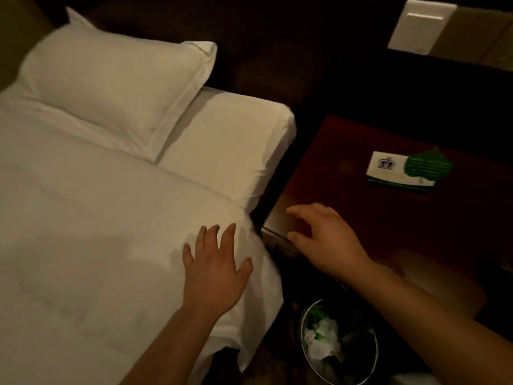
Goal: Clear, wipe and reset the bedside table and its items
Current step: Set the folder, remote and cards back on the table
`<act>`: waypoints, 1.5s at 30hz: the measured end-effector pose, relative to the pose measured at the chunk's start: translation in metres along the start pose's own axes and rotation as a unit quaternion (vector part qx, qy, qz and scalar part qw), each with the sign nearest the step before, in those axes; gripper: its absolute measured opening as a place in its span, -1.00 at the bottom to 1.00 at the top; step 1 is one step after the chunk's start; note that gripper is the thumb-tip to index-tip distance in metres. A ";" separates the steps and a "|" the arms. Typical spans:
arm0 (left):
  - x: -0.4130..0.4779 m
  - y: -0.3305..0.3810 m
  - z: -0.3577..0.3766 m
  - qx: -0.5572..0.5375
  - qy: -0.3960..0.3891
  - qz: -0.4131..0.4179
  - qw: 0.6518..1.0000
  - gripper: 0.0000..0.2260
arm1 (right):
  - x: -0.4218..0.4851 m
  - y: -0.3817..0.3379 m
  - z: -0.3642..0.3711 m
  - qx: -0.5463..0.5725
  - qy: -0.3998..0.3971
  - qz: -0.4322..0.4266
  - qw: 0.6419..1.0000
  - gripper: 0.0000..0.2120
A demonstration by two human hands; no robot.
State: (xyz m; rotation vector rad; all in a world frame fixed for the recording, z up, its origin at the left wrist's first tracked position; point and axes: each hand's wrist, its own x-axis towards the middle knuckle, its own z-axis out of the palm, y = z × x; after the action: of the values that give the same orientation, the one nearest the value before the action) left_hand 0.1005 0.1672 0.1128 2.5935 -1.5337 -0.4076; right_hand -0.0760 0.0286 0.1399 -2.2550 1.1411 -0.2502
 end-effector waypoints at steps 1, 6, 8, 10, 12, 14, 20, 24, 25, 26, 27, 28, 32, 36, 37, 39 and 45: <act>-0.004 -0.009 -0.001 0.006 0.002 -0.009 1.000 -0.36 | 0.001 -0.008 0.006 0.003 -0.002 -0.011 1.000 -0.56; -0.028 -0.052 -0.008 -0.001 0.021 -0.061 0.998 -0.38 | 0.009 -0.050 0.037 0.004 -0.031 -0.055 0.998 -0.59; -0.042 -0.075 -0.012 -0.002 0.025 -0.082 0.996 -0.39 | 0.008 -0.072 0.053 0.004 -0.042 -0.070 0.997 -0.60; -0.058 -0.099 -0.017 -0.005 0.024 -0.106 0.994 -0.39 | 0.006 -0.099 0.071 0.007 -0.053 -0.089 0.995 -0.63; -0.076 -0.125 -0.023 -0.015 0.025 -0.128 0.991 -0.40 | 0.005 -0.128 0.089 0.007 -0.064 -0.108 0.992 -0.66; -0.096 -0.153 -0.028 -0.025 0.033 -0.150 0.988 -0.40 | 0.002 -0.159 0.108 0.012 -0.081 -0.120 0.989 -0.69; -0.174 -0.255 -0.036 -0.022 0.021 -0.239 0.971 -0.37 | -0.018 -0.257 0.176 0.027 -0.146 -0.170 0.974 -0.71; -0.222 -0.316 -0.041 -0.041 0.033 -0.292 0.955 -0.37 | -0.039 -0.315 0.227 0.033 -0.197 -0.192 0.961 -0.71; -0.234 -0.330 -0.042 -0.046 0.035 -0.305 0.951 -0.38 | -0.045 -0.329 0.240 0.032 -0.213 -0.196 0.957 -0.71; -0.245 -0.345 -0.043 -0.049 0.037 -0.317 0.946 -0.38 | -0.051 -0.342 0.253 0.031 -0.228 -0.200 0.952 -0.71; -0.257 -0.358 -0.044 -0.050 0.037 -0.329 0.942 -0.38 | -0.057 -0.355 0.266 0.029 -0.242 -0.203 0.948 -0.72; -0.269 -0.371 -0.044 -0.048 0.037 -0.341 0.938 -0.38 | -0.063 -0.367 0.279 0.028 -0.255 -0.204 0.945 -0.73; -0.315 -0.424 -0.042 -0.053 0.048 -0.379 0.922 -0.39 | -0.086 -0.412 0.328 0.031 -0.295 -0.191 0.936 -0.75; -0.349 -0.481 -0.035 -0.063 0.044 -0.411 0.908 -0.39 | -0.101 -0.451 0.375 0.023 -0.319 -0.183 0.930 -0.75; -0.357 -0.496 -0.032 -0.067 0.047 -0.421 0.904 -0.39 | -0.104 -0.460 0.387 0.023 -0.323 -0.170 0.931 -0.75; -0.373 -0.524 -0.026 -0.081 0.054 -0.444 0.891 -0.37 | -0.111 -0.475 0.411 0.030 -0.336 -0.127 0.933 -0.75; -0.390 -0.603 -0.011 -0.197 0.129 -0.508 0.828 -0.50 | -0.120 -0.496 0.475 0.094 -0.340 0.016 0.936 -0.80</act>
State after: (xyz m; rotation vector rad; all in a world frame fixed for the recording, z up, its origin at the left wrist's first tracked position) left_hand 0.4346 0.8007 0.0590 2.6991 0.1356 -0.3498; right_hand 0.3806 0.5493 0.0574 -1.9077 0.7377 0.3969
